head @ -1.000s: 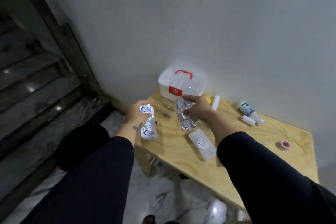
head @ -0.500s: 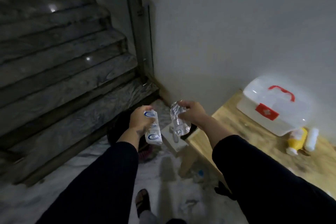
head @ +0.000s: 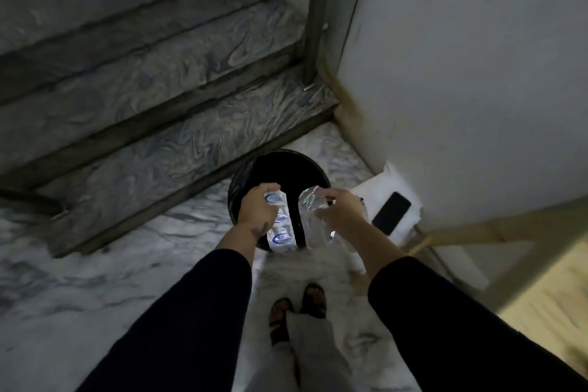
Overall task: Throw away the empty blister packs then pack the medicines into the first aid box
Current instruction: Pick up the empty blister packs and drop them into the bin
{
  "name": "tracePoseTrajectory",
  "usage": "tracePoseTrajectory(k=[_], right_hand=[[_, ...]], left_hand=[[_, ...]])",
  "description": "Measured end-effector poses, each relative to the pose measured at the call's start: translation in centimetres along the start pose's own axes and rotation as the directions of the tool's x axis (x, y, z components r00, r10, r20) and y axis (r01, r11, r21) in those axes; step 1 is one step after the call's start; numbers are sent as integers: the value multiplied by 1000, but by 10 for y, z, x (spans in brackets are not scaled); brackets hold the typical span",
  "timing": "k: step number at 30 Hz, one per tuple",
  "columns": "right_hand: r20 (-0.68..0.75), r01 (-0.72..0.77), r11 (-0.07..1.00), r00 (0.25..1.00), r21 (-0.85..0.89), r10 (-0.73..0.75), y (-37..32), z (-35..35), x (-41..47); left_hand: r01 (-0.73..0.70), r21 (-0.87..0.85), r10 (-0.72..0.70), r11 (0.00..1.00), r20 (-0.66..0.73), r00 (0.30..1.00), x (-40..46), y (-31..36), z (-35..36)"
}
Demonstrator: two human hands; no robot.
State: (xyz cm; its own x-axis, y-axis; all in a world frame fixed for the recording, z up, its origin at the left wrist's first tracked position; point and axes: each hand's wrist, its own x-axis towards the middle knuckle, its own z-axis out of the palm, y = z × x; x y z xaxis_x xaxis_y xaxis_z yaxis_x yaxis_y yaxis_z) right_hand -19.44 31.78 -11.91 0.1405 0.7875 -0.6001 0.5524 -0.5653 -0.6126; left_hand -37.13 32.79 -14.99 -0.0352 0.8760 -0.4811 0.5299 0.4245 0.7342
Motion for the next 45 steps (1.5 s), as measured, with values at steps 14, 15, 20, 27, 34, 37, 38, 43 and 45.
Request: tracePoseTrajectory(k=[14, 15, 20, 27, 34, 37, 38, 43, 45], right_hand=[[238, -43, 986, 968, -159, 81, 71, 104, 172], [253, -26, 981, 964, -194, 76, 71, 102, 170], [310, 31, 950, 948, -310, 71, 47, 71, 140], [239, 128, 889, 971, -440, -22, -29, -24, 49], [23, 110, 874, 993, -473, -112, -68, -121, -55], [-94, 60, 906, 990, -419, -109, -65, -155, -95], [-138, 37, 920, 986, -391, -98, -61, -166, -107], [-367, -121, 948, 930, -293, 5, -15, -209, -170], [-440, -190, 950, 896, -247, 65, 11, -222, -195]], left_hand=[[121, 120, -143, 985, 194, 970, 137, -117, 66], [109, 143, -136, 984, 198, 971, 135, -117, 66], [90, 275, -150, 957, 207, 967, 115, -78, 50], [-161, 499, 2, 852, 304, 953, 46, 47, 4], [-402, 594, 132, 697, 444, 886, -13, 156, -22], [-512, 592, 240, 622, 479, 845, -31, 200, -14], [-561, 594, 288, 576, 495, 820, -37, 215, -9], [-720, 542, 389, 433, 609, 692, -75, 272, 44], [-773, 511, 398, 376, 665, 633, -97, 285, 72]])
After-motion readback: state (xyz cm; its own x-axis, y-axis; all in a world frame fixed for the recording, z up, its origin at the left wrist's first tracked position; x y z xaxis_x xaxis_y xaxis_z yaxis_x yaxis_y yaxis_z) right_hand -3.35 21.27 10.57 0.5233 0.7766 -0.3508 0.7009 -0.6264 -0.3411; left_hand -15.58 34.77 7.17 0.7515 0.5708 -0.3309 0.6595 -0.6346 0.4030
